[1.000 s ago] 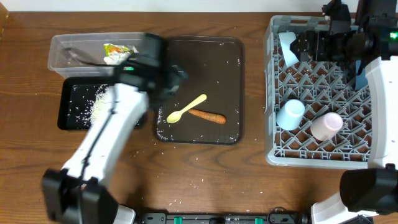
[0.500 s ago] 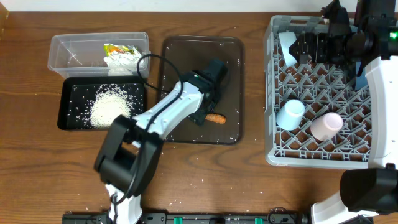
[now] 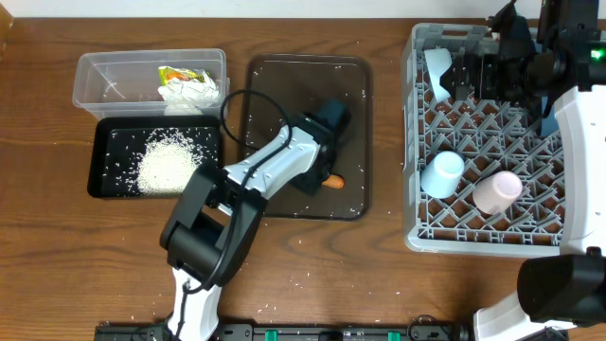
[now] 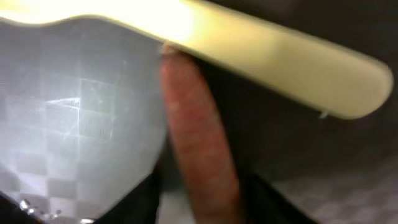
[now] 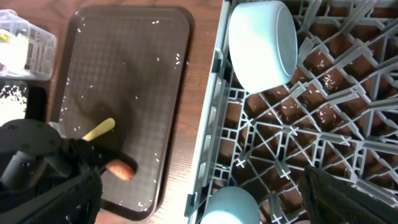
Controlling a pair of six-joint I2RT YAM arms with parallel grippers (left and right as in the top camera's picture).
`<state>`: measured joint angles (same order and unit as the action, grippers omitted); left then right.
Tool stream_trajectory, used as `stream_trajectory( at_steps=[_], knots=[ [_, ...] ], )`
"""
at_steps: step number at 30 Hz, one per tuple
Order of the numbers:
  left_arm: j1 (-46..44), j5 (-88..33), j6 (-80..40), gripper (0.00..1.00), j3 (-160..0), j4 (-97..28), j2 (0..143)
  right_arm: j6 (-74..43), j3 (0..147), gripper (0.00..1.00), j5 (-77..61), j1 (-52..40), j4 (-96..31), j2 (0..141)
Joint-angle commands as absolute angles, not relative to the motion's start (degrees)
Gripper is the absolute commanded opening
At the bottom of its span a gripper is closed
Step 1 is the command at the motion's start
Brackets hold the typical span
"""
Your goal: Sort waste into correct bins and load items into the dishwasher rack
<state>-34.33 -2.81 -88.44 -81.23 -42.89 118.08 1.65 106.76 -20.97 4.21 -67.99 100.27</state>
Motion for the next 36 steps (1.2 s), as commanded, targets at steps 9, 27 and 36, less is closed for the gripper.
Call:
stream_trajectory(
  at_steps=[9,27,36],
  knots=[
    [-35.1,-2.4,-79.5,0.1,-80.9,-43.7,117.9,0.9,106.1,0.99,-20.8,4.4,-67.9,100.4],
    [-2.2,6.3,-68.6,0.07,-81.2,-56.9,97.5,0.6,106.1,0.99,-23.9,1.7,-66.3,100.4],
    [8.6,6.1,-68.6,0.15,-76.5,-54.0,102.0,0.7,106.1,0.99,-20.3,-11.6,-61.1,100.4]
  ],
)
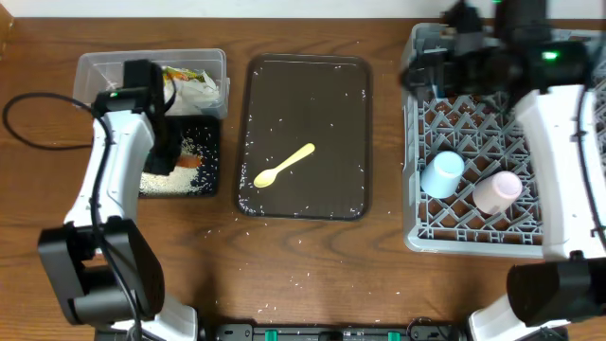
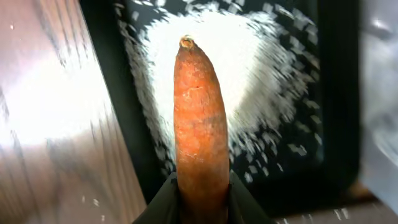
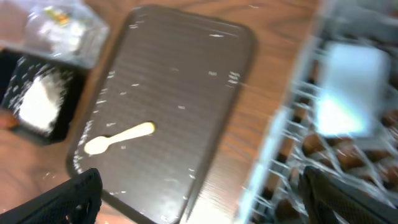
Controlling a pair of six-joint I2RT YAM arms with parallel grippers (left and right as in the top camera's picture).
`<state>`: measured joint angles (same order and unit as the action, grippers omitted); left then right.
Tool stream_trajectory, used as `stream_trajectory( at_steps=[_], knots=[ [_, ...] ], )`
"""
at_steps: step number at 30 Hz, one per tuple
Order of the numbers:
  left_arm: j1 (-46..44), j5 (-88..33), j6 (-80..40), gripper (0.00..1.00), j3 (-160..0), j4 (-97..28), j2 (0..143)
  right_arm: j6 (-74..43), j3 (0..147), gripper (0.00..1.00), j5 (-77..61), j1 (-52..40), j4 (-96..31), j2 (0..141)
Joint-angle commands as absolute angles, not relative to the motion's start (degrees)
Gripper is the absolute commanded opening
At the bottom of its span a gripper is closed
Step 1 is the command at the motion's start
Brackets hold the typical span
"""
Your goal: Sort waste into correct bins and load items into the dishwasher rack
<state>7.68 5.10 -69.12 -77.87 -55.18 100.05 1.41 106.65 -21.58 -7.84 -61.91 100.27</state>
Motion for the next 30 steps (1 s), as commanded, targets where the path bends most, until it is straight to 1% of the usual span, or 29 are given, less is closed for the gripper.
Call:
stream_trajectory(
  at_steps=[1,5,6,11,13,16,17,19,21,23,24,26,27,29,30],
  knots=[
    [8.8,6.1,-68.6,0.16,-76.3,-52.8,102.8,0.7,106.0,0.99,-20.1,-13.3,-60.3,100.5],
    [8.9,6.1,-68.6,0.17,-76.2,-47.4,106.5,0.1,105.8,0.98,-19.3,-20.0,-57.8,101.0],
    [8.9,6.1,-68.6,0.22,-76.2,-46.5,107.3,-0.5,105.8,0.98,-18.9,-21.6,-57.4,101.4],
    [9.0,6.1,-68.6,0.25,-76.2,-44.6,111.5,-4.2,105.8,0.98,-15.1,-28.0,-55.7,104.2],
    [9.0,6.1,-68.6,0.32,-76.2,-44.6,112.5,-5.5,105.8,0.96,-15.2,-30.0,-54.9,105.6],
    [9.0,6.1,-68.6,0.49,-76.2,-44.7,113.0,-7.3,105.8,0.91,-14.3,-32.7,-53.7,107.9],
    [9.0,6.1,-68.6,0.53,-76.2,-44.6,113.0,-8.5,105.8,0.9,-13.8,-33.5,-53.1,108.5],
    [9.0,6.1,-68.6,0.58,-76.2,-44.7,113.0,-11.1,105.8,0.83,-13.3,-35.2,-51.2,110.3],
    [9.0,6.1,-68.6,0.61,-76.2,-44.9,113.0,-13.0,105.8,0.74,-12.8,-36.7,-49.5,111.8],
    [9.0,6.1,-68.6,0.64,-76.2,-44.9,113.0,-18.8,105.8,0.68,-10.8,-38.3,-48.4,113.7],
    [9.0,6.1,-68.6,0.68,-76.2,-44.8,113.0,-21.3,105.8,0.67,-10.0,-39.0,-48.2,114.5],
    [9.0,6.1,-68.6,0.81,-76.2,-44.8,113.0,-27.0,105.8,0.64,-7.7,-40.4,-48.2,116.2],
    [9.0,6.1,-68.6,0.84,-76.2,-44.8,113.0,-29.7,105.8,0.59,-6.5,-41.0,-48.3,116.9],
    [9.0,6.1,-68.6,0.86,-76.2,-44.8,113.0,-37.1,105.8,0.46,-3.4,-42.2,-48.4,118.4],
    [9.0,6.1,-68.6,0.87,-76.2,-44.8,113.0,-40.1,105.8,0.37,-2.0,-42.7,-48.4,118.9]
  ],
)
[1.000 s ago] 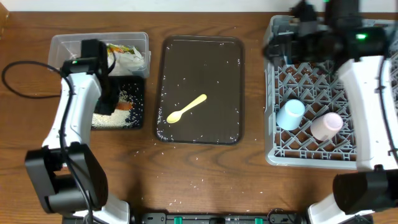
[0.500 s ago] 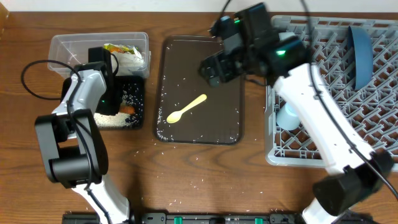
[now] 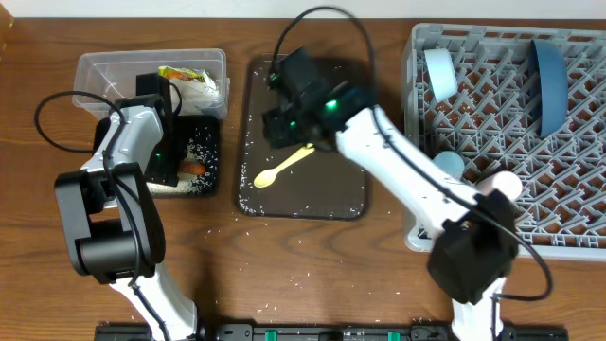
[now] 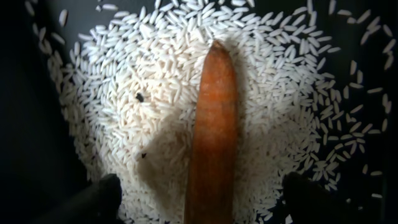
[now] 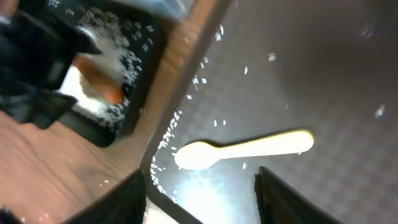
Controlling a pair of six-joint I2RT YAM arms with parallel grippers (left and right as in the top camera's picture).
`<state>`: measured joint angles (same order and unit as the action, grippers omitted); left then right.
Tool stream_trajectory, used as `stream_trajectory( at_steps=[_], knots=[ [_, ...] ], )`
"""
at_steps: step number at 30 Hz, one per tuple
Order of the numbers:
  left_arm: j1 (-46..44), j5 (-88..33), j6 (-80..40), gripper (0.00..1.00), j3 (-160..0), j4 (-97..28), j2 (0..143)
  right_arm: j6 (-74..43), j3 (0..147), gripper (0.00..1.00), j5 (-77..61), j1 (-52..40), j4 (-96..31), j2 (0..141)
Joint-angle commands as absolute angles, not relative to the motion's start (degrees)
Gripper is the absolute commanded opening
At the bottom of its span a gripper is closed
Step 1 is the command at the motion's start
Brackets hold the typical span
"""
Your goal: Sort waste into correct bins and load items into the dishwasher rack
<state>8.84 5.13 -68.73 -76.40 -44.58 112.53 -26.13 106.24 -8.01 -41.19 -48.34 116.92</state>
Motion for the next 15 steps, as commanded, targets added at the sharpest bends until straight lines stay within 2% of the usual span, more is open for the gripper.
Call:
stream_trajectory(
  at_steps=[1,3,5,8,12,15],
  knots=[
    [9.0,6.1,-68.6,0.88,-76.2,-44.9,113.0,-44.2,105.8,0.33,-0.1,-43.3,-48.5,119.5],
    [9.0,6.1,-68.6,0.89,-76.2,-44.8,113.0,-51.7,105.8,0.29,3.4,-44.3,-48.7,120.5],
    [9.0,6.1,-68.6,0.9,-76.2,-44.8,113.0,-54.7,105.8,0.32,5.1,-45.1,-48.6,121.7],
    [9.0,6.1,-68.6,0.9,-76.2,-44.8,113.0,-56.4,105.8,0.39,5.6,-46.4,-48.6,123.9],
    [9.0,6.1,-68.6,0.96,-76.2,-44.8,113.0,-56.4,105.8,0.57,4.9,-47.4,-48.1,126.6],
    [9.0,6.1,-68.6,0.97,-76.2,-44.8,113.0,-56.4,105.8,0.62,4.9,-47.5,-47.2,128.6]
  ],
)
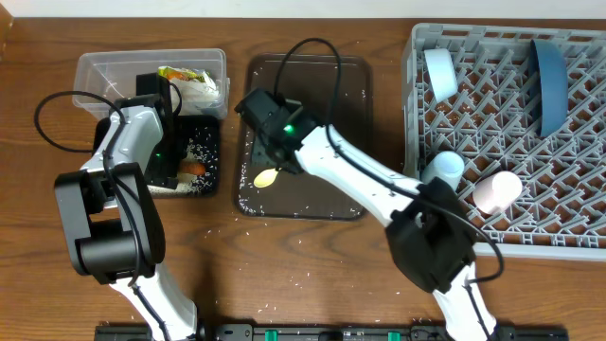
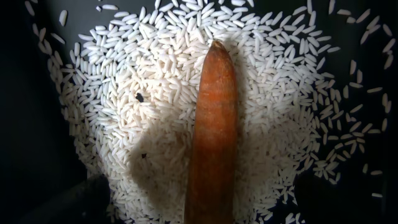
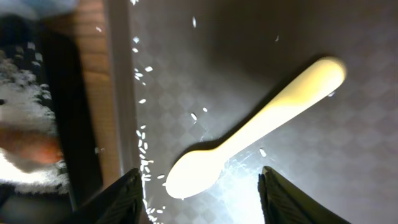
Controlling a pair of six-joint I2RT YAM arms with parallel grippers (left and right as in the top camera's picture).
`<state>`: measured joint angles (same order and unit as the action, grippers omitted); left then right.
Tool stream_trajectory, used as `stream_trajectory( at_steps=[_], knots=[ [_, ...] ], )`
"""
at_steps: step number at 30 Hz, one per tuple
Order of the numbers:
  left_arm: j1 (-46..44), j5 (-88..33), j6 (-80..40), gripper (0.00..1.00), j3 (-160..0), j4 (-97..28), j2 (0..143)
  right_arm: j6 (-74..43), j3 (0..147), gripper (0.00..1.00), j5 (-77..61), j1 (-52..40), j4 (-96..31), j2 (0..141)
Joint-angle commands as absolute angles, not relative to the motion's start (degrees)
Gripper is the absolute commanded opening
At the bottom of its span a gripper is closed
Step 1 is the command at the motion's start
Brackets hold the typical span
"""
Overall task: Sort waste into correct bins and load items into the dishwasher rack
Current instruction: 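Grasp the yellow spoon with the right gripper and lift it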
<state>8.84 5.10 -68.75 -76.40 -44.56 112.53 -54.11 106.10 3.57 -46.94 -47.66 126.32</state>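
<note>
An orange carrot [image 2: 213,137] lies on the white rice [image 2: 143,93] in the black tray [image 1: 210,142]. My left gripper [image 2: 214,208] hangs just above it, open, with a finger on each side and apart from the carrot [image 1: 193,169]. A pale yellow spoon [image 3: 249,134] lies on the brown tray [image 1: 331,104], bowl end toward the tray's left edge. My right gripper [image 3: 205,202] is open low over the spoon's bowl [image 1: 266,176], holding nothing.
A clear bin [image 1: 104,76] with wrappers stands behind the black tray. The grey dishwasher rack [image 1: 492,95] at right holds a pale bowl [image 1: 437,71], a blue plate [image 1: 549,85], a light blue cup [image 1: 443,170] and a pink cup [image 1: 497,189]. Rice grains are scattered on the brown tray.
My right gripper has moved down and left, so the spoon's bowl now lies between its open fingers. The left gripper and the carrot stay as they were.
My left gripper was on the brown tray at the carrot beside the spoon, my right over the rack. Then the left held the carrot above the rice. Later the carrot lay on the rice, left open, right arm over the brown tray, now low at the spoon.
</note>
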Motion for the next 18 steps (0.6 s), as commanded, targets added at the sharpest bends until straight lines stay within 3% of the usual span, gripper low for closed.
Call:
stream_trajectory(
  at_steps=[1,12,18],
  knots=[
    [9.0,6.1,-68.6,0.97,-76.2,-44.8,113.0,-56.4,105.8,0.61,4.8,-47.5,-47.0,129.3],
    [9.0,6.1,-68.6,0.98,-76.2,-44.8,113.0,-56.1,105.8,0.55,1.9,-47.2,-46.4,134.0],
    [9.0,6.1,-68.6,0.98,-76.2,-44.8,113.0,-54.1,105.8,0.38,2.8,-47.1,-46.5,134.3]
  ],
)
